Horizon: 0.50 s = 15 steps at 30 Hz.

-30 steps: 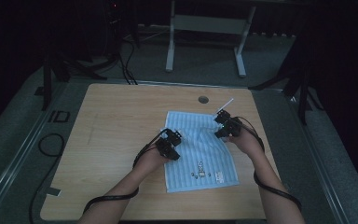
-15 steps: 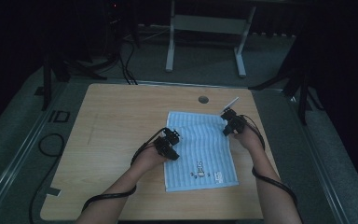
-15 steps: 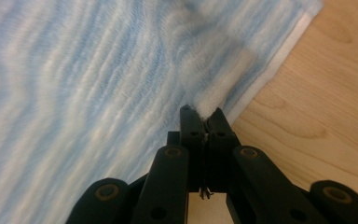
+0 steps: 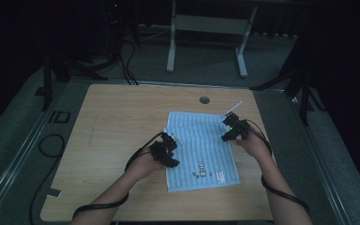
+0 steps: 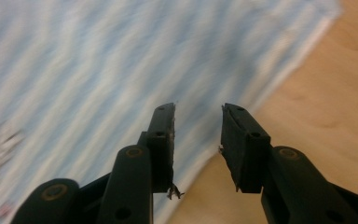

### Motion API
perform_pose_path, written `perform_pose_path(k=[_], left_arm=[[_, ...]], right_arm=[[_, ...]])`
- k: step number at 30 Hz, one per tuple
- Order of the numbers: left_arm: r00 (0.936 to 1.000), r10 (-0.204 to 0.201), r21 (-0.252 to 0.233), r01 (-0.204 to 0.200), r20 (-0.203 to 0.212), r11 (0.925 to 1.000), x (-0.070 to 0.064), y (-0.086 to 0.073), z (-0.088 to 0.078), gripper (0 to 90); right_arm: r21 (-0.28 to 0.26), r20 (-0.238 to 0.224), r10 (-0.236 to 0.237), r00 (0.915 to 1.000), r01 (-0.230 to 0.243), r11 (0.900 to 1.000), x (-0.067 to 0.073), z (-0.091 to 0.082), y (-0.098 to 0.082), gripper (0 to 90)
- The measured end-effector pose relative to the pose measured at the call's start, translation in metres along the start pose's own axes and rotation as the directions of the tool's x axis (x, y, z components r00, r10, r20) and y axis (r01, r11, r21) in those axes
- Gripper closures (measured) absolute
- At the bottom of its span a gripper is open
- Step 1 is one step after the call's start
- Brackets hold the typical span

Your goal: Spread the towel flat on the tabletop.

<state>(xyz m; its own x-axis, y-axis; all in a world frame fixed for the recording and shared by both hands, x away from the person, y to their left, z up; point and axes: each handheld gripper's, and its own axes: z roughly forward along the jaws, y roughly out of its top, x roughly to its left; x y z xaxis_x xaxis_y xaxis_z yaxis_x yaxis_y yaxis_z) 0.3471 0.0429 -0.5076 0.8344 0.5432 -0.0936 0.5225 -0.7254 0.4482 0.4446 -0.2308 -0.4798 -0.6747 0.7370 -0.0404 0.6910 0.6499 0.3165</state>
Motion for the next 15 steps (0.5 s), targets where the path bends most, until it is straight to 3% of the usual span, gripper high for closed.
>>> perform_pose_path(k=[1,4,8,10,15], left_arm=[[0.9999,0.014,0.010,-0.014,0.004,0.9999,-0.003,-0.002,0.001,54.9],[0.9996,0.029,0.043,-0.029,0.009,0.9987,-0.008,-0.006,0.009,56.3],[1.0000,-0.003,0.030,0.003,0.004,0.9996,-0.004,-0.008,0.018,56.1],[0.9999,0.009,0.040,-0.008,-0.005,0.9992,-0.002,-0.005,0.019,56.1],[0.9998,0.003,0.042,-0.002,-0.021,0.9991,0.013,0.002,0.021,55.9]], right_arm=[[-0.007,-0.015,-0.046,0.9988,0.046,0.999,0.012,-0.001,-0.009,72.1],[0.009,-0.024,-0.103,0.9944,0.103,0.995,0.030,0.006,-0.024,72.6],[0.009,-0.028,-0.079,0.9965,0.080,0.997,0.033,0.019,-0.033,72.4],[0.038,-0.016,-0.079,0.9968,0.079,0.996,0.032,0.028,-0.034,72.1],[0.024,-0.007,-0.078,0.9969,0.078,0.997,0.027,0.031,-0.028,71.5]])
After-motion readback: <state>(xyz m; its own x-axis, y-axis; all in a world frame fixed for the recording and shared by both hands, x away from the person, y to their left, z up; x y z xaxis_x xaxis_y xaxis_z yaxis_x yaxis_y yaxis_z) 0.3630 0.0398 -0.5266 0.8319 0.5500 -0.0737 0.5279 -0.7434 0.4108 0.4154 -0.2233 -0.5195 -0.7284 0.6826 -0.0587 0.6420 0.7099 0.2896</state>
